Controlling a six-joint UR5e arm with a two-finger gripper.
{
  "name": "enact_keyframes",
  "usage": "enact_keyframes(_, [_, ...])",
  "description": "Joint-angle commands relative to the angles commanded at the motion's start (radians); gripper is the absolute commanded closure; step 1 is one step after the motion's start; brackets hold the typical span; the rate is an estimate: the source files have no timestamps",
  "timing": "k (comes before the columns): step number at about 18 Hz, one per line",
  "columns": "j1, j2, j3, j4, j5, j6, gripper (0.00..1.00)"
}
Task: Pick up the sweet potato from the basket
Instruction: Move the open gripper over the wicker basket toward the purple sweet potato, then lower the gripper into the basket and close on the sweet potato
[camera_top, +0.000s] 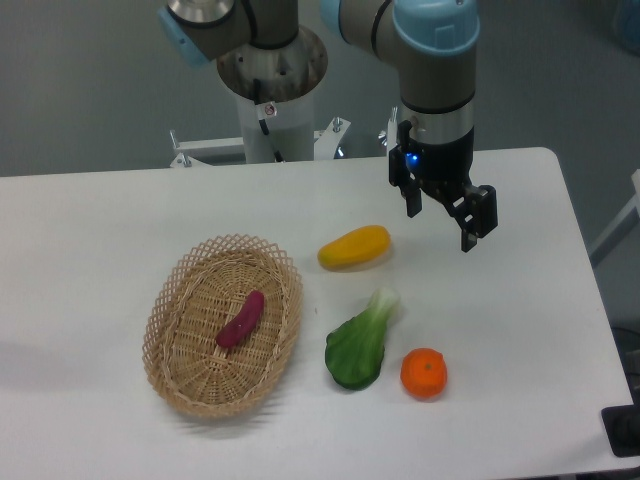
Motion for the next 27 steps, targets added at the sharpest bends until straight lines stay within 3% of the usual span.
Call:
enact_keyframes(2, [-0.002,0.000,-0.002,0.005,0.002,0.000,0.00])
enact_keyframes(5, [-0.009,-0.005,-0.011,0.055,0.000,-0.008,0.00])
enact_keyframes(8, [-0.017,-0.017,-0.023,0.069,-0.018,-0.080,0.00])
enact_keyframes(12, [-0.052,-0.049,-0.066,0.159,-0.066,-0.306,0.00])
enact_keyframes(19, [-0.231,-0.078,-0.066,0.204,-0.061,-0.688,0.00])
enact_keyframes(25, [-0.366,-0.083,-0.161,0.212,-0.040,-0.704,0.00])
enact_keyframes(27, [-0.412,-0.115,-0.173,0.210,0.001,-0.703,0.00])
